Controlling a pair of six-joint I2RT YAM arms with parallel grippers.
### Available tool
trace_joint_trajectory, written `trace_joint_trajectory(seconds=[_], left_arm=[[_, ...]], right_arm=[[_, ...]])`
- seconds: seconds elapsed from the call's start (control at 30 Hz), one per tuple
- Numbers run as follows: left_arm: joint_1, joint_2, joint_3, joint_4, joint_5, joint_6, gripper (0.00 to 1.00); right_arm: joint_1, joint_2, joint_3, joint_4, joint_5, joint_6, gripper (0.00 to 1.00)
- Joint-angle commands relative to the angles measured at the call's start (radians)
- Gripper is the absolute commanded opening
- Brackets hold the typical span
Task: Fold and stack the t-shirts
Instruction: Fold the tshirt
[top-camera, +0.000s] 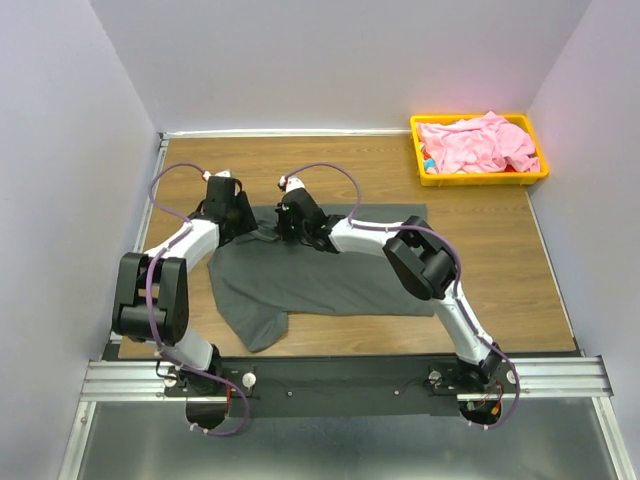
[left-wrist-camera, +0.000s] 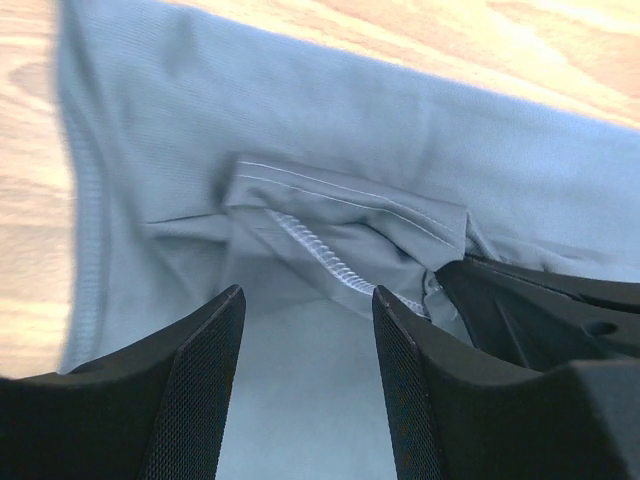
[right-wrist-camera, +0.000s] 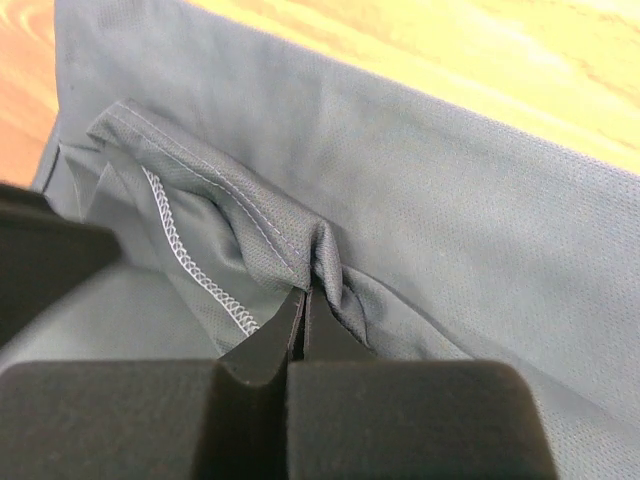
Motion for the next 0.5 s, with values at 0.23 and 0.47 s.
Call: trace_joint_trajectory(seconds=[0.23,0.47], left_arm=[[0.034,-0.186,-0.075,-0.006,-0.003,-0.032,0.62],[0.037,-0.228,-0.108,-0.020,-0.008,-0.040,0.62]], right_arm=[[0.006,-0.157,-0.075,-0.095,-0.169,-0.072,0.01],[0.006,-0.185,-0.136,-0.110,-0.250,-0.107,0.02]])
